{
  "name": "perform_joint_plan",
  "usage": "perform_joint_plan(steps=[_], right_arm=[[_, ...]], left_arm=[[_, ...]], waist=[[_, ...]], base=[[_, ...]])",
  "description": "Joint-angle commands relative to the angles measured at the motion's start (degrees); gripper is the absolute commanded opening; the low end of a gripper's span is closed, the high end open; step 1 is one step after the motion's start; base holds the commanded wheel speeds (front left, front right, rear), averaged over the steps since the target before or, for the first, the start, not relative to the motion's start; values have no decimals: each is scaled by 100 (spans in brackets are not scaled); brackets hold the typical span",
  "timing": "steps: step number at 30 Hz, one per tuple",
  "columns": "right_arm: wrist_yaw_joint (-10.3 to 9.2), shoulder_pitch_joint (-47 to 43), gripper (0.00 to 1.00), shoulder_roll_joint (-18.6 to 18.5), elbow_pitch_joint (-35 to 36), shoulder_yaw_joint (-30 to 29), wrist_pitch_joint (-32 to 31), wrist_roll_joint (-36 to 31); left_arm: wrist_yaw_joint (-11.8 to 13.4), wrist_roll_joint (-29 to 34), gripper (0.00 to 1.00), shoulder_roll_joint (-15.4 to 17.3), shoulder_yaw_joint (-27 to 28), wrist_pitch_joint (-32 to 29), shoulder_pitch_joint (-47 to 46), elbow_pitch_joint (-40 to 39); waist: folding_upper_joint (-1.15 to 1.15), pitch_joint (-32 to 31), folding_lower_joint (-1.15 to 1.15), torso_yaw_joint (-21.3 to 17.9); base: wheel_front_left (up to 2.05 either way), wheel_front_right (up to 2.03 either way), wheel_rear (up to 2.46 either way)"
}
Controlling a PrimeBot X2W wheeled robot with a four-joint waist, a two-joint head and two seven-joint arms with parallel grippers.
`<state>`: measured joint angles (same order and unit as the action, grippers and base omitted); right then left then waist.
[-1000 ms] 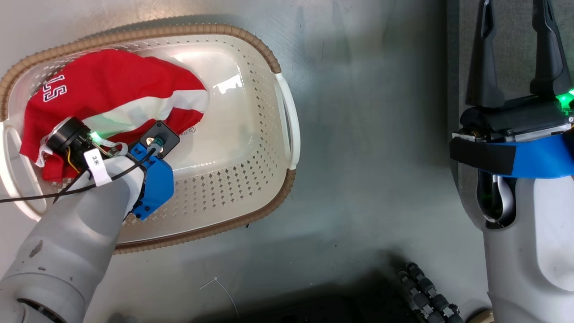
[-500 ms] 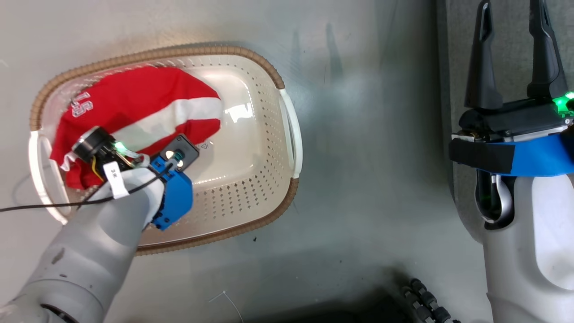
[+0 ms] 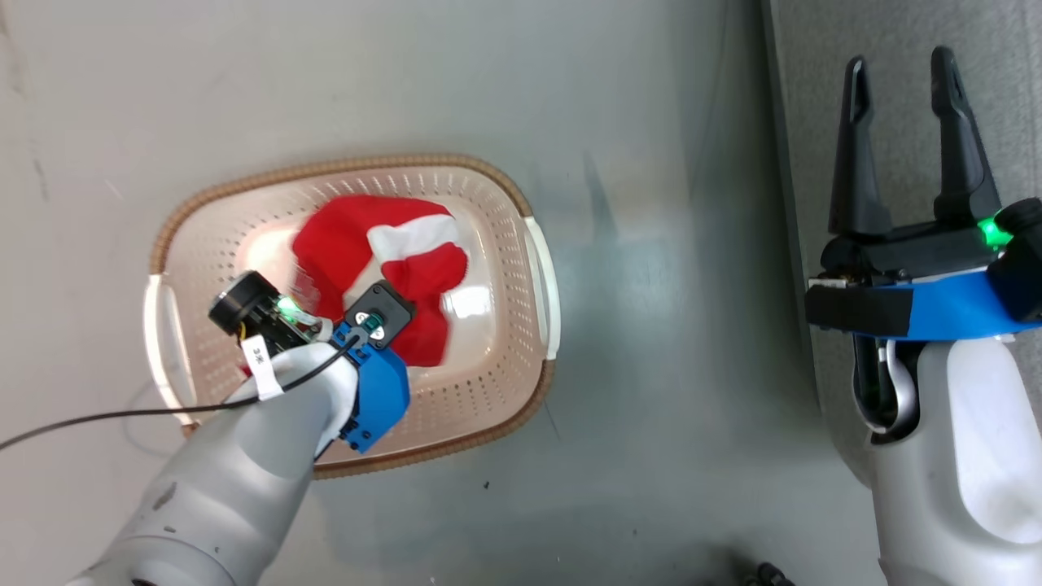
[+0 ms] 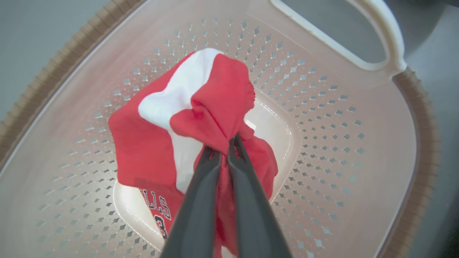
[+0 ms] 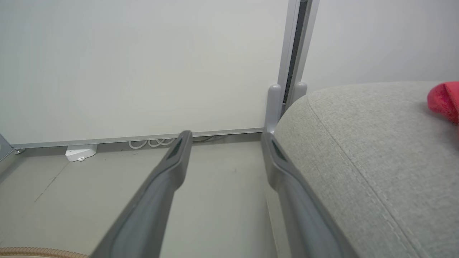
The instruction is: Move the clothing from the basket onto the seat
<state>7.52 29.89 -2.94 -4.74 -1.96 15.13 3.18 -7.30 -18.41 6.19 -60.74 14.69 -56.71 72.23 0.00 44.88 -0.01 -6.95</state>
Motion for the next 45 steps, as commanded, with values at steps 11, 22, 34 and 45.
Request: perform_joint_plan(steps=[11,22,34,45], right_arm=[[-6,-492,100,9,-230,-132,3,-103],[-5,-931,100,-20,-427,-158,3,-135],[-6,-1417,100,-75,-670,-100,3,-96],[-6,-1904,100,-67,-860,7,3,-37]], left_arm=[[4,-317,0,2,365,56,539,-1050],[110,-282,0,71,836,57,1051,-2156],[160,-192,0,112,1318,58,1351,-3065],[117,-173,0,84,1530,58,1463,-3739]], waist=[[0,-1100,1,335],[0,-2011,1,577],[0,-2975,1,738],[0,-3878,1,785]], base=[[0,0,0],[0,0,0],[0,0,0],[0,0,0]])
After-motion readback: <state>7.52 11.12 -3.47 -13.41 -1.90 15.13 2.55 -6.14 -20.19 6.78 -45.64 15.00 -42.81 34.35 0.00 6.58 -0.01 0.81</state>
